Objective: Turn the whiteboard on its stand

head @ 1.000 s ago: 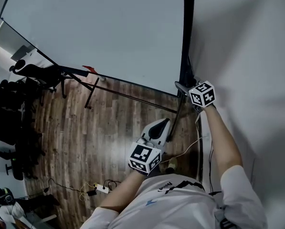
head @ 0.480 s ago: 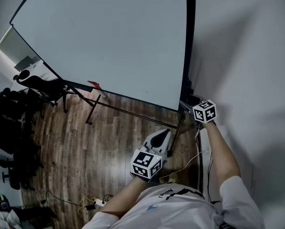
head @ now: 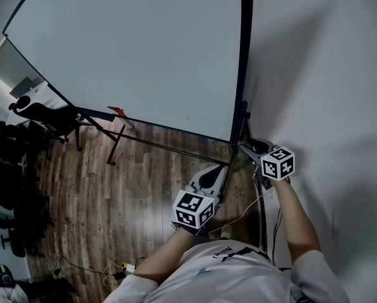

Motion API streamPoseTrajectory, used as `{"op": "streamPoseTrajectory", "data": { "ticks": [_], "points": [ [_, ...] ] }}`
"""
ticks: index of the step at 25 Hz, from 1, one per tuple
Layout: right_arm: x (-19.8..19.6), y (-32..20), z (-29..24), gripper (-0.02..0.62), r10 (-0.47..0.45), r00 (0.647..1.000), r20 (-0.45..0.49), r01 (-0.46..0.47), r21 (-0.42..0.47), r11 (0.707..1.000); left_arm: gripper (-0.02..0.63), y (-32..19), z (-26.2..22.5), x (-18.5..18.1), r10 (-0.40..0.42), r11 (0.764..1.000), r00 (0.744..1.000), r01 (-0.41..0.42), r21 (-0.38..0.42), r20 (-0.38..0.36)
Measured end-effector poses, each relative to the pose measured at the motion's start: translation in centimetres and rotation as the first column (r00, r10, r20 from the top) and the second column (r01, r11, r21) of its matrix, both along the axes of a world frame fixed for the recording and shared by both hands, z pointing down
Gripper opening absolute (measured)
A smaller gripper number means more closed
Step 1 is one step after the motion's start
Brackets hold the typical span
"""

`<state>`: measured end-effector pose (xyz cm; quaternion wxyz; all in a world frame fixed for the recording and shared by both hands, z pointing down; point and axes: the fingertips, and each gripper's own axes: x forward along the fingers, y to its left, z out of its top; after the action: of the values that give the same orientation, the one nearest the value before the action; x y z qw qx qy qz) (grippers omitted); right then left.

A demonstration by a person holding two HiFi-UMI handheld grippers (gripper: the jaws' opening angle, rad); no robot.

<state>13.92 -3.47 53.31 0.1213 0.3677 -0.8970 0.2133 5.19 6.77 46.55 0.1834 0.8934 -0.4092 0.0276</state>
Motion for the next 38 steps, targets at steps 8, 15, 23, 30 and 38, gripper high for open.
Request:
{"op": "streamPoseTrajectory", "data": {
  "ticks": [8,15,23,30,38],
  "points": [
    [-2.7,5.3,-8.3,0.136,-0.029,0.996,0.082,0.019,0.118,0.993,0.012,1.3,-3.0,0.1,-0.018,1.0,1.0,0.018,0.023,-0.007],
    [-4.0,8.7,-13.8,0.083,-0.031,0.988,0.148,-0.001,0.205,0.979,0.012,2.9,-6.1,0.6,-0.014,0.997,1.0,0.015,0.073,-0.013],
    [-4.0,11.9,-17.6,0.04,-0.034,0.984,0.175,-0.017,0.279,0.96,0.012,4.1,-9.2,0.5,-0.04,0.991,0.999,0.044,0.128,-0.033],
    [-4.0,12.7,-16.2,0.032,-0.005,0.984,0.178,-0.036,0.225,0.974,0.012,4.4,-9.9,0.5,-0.066,0.984,0.998,0.068,0.166,-0.017],
    [-3.7,12.7,-15.5,0.014,0.016,0.985,0.175,-0.056,0.226,0.973,0.012,4.1,-9.1,0.6,-0.076,0.984,0.997,0.077,0.163,-0.011]
  ]
}}
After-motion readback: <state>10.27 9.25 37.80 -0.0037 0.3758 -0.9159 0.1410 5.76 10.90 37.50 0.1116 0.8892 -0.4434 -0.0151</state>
